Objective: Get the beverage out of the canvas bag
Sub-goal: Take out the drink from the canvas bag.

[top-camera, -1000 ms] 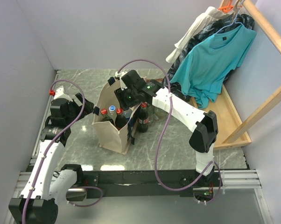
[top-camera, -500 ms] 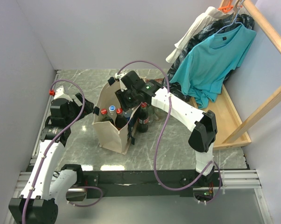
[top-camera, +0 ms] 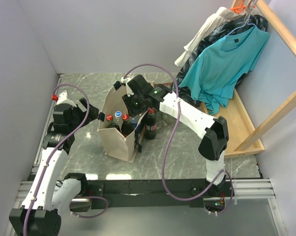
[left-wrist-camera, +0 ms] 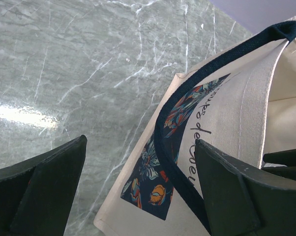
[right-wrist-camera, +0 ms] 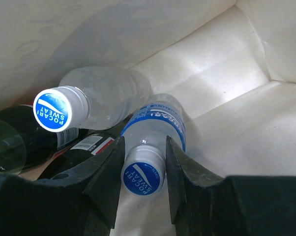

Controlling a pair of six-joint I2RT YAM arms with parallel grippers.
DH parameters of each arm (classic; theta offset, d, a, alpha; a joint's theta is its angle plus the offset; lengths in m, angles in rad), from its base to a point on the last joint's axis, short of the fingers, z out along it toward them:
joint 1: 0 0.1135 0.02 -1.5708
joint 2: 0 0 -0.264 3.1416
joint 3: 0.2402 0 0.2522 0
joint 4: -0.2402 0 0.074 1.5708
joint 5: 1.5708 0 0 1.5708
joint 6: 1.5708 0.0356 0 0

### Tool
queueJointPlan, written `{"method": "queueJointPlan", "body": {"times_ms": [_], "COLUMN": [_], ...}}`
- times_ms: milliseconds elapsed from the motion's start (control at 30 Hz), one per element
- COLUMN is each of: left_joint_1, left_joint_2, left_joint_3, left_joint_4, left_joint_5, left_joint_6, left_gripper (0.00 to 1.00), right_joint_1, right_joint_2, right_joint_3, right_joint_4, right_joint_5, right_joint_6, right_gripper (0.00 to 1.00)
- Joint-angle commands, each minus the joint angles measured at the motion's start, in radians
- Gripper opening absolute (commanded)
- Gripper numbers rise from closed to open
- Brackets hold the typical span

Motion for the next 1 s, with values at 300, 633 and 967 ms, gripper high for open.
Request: {"method": "queueJointPlan", "body": {"times_ms": [300, 633, 967], "left_joint_1": [0.005, 0.005, 0.005], "left_joint_2": [-0.02, -0.023, -0.026], "left_joint_3": [0.017, 0.016, 0.016], "left_joint_4": [0.026, 0.029, 0.023], "left_joint_5": [0.004, 0.007, 0.001], "left_joint_6": [0.012, 0.009, 0.012], "left_gripper": [0.96, 0.96, 0.96], "right_joint_1": [-0.004, -0.007, -0.036], "right_joint_2": [0.009, -0.002, 0.058], "right_joint_3": [0.051, 0.137, 0.214], "right_joint_4": [-0.025, 0.047, 0.101], "right_joint_5": [0.059, 0.169, 0.197], "right_joint_6": [-0.017, -0.034, -0.048], "right_gripper": [0.0, 0.0, 0.0]}}
